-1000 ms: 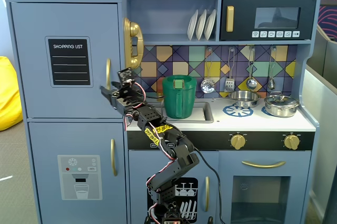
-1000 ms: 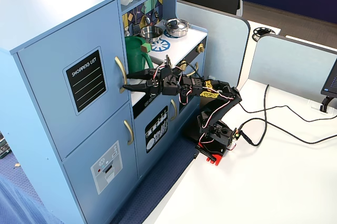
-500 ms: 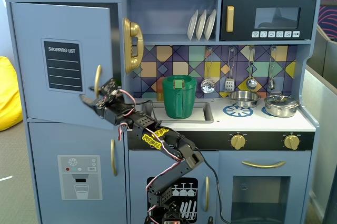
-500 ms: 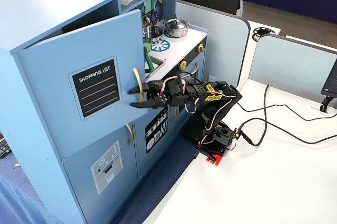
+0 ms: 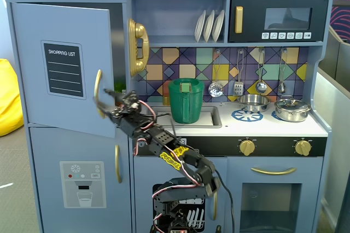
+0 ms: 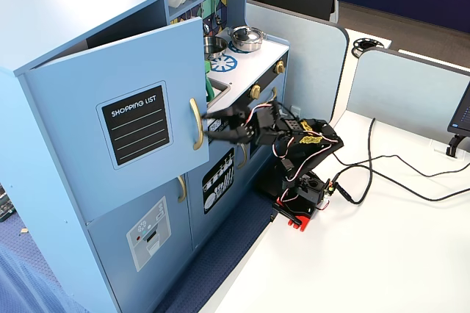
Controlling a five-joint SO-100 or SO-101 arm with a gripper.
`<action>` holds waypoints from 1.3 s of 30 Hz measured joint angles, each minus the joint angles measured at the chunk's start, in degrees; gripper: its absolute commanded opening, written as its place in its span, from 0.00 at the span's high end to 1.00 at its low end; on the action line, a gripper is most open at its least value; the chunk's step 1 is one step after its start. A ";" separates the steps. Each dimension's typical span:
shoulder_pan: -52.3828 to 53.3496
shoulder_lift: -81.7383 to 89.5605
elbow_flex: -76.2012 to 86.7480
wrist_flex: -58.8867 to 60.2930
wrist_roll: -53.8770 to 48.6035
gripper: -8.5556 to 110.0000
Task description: Open the left cabinet door
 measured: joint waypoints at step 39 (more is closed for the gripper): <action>-7.73 -15.56 0.18 -3.60 1.41 0.89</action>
